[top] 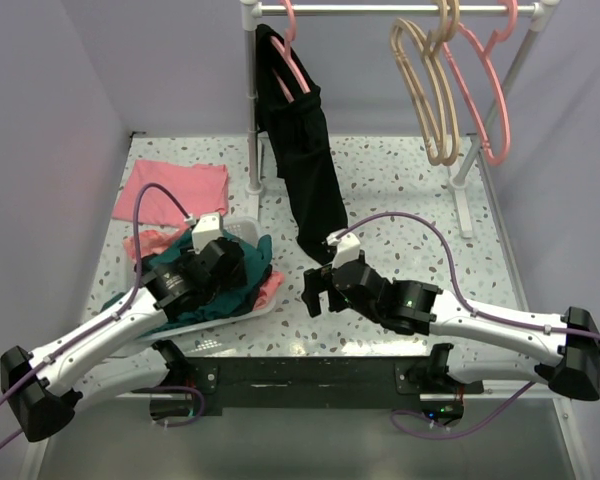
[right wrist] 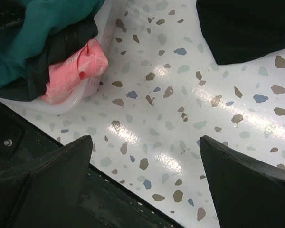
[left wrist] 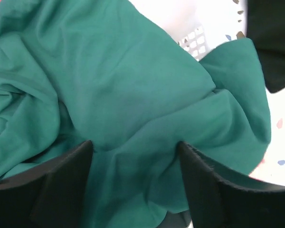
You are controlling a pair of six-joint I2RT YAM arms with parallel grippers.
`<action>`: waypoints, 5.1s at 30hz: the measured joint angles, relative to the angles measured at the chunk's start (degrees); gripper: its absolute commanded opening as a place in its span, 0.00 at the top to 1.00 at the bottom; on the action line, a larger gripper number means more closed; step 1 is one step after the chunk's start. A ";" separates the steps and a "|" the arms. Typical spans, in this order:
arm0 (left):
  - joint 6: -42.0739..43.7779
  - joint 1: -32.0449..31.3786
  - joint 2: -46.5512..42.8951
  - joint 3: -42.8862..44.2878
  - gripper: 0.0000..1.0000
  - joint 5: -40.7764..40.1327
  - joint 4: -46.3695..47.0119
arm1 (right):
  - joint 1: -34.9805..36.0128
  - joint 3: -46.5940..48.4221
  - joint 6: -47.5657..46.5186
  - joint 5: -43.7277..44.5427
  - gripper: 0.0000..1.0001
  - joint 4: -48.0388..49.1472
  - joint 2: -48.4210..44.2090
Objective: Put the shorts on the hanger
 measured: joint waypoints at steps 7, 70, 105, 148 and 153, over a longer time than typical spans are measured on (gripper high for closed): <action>2.56 2.71 -1.42 -1.40 1.00 1.99 4.52 | -0.11 0.00 -0.33 -0.94 0.01 0.31 -0.20; 37.18 3.13 12.28 67.12 1.00 22.25 14.67 | -16.15 -0.42 14.97 -48.19 1.00 55.49 7.80; 30.32 1.84 -5.64 23.85 0.25 28.76 12.72 | -15.78 29.22 -1.16 -16.50 1.00 -7.13 5.27; 8.76 -24.13 13.53 12.44 1.00 -15.19 26.32 | -15.72 30.97 3.54 -6.34 0.89 -7.69 11.63; 8.83 -22.01 12.00 11.72 1.00 -14.29 25.16 | -15.56 30.93 0.98 -6.38 0.42 -8.26 11.54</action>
